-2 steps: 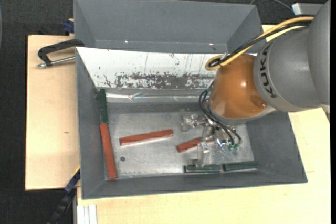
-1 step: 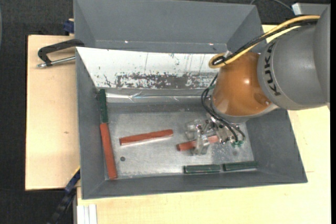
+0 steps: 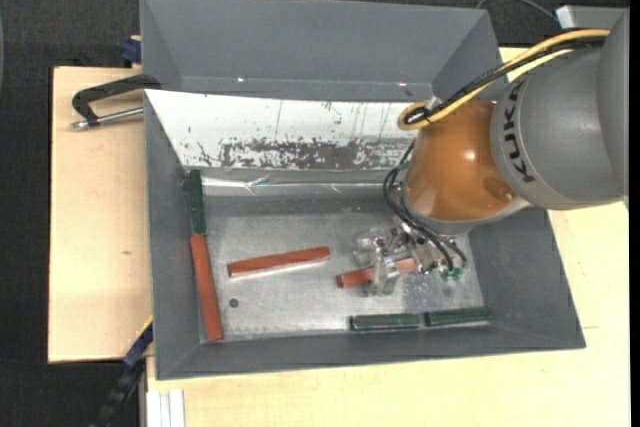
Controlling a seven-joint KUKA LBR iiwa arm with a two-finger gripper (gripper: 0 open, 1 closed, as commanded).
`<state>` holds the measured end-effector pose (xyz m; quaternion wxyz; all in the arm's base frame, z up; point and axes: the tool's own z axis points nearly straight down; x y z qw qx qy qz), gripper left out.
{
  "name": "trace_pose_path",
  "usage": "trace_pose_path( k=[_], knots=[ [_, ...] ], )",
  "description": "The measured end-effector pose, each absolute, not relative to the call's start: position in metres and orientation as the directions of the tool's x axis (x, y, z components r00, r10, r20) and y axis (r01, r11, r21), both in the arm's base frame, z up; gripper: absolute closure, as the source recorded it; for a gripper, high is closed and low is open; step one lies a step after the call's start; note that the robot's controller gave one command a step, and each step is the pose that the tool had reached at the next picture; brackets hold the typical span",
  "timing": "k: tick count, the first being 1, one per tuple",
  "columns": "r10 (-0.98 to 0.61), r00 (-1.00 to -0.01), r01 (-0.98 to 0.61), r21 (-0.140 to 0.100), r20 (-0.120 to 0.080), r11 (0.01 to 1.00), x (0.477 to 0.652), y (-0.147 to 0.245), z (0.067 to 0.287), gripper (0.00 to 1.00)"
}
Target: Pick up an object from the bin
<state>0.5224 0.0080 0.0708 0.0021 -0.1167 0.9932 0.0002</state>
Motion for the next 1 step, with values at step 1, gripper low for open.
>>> trace_pose_path(
  k=[1],
  knots=[
    [-0.232,-0.973,-0.232,0.001,0.001,0.973,0.5208,0.0082,0.0756,1.0]
  ],
)
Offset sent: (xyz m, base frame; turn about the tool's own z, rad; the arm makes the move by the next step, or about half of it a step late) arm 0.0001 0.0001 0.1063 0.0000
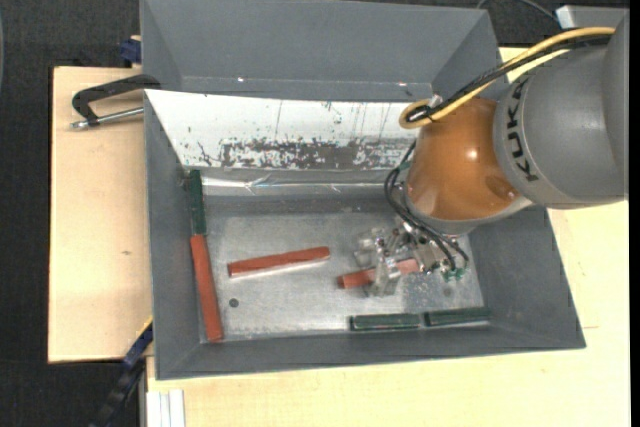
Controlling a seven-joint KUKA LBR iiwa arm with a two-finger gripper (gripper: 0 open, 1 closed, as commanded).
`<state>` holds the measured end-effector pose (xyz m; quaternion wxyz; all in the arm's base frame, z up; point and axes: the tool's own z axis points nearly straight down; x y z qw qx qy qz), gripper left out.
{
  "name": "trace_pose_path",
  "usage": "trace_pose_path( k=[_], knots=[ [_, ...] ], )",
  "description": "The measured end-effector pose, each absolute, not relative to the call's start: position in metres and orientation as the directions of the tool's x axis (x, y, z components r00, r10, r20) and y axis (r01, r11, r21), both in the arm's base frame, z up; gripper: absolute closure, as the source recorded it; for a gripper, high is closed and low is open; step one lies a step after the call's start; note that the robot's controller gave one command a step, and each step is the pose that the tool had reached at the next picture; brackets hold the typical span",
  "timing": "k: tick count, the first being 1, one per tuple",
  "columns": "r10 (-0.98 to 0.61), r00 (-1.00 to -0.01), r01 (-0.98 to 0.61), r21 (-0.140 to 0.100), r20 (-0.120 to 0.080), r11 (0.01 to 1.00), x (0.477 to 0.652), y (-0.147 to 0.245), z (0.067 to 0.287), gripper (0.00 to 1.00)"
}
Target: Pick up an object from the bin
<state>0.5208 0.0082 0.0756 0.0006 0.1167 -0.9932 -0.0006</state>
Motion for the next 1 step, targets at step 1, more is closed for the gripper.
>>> trace_pose_path(
  k=[1],
  knots=[
    [-0.232,-0.973,-0.232,0.003,0.006,0.973,0.5193,0.0085,0.0981,1.0]
  ],
)
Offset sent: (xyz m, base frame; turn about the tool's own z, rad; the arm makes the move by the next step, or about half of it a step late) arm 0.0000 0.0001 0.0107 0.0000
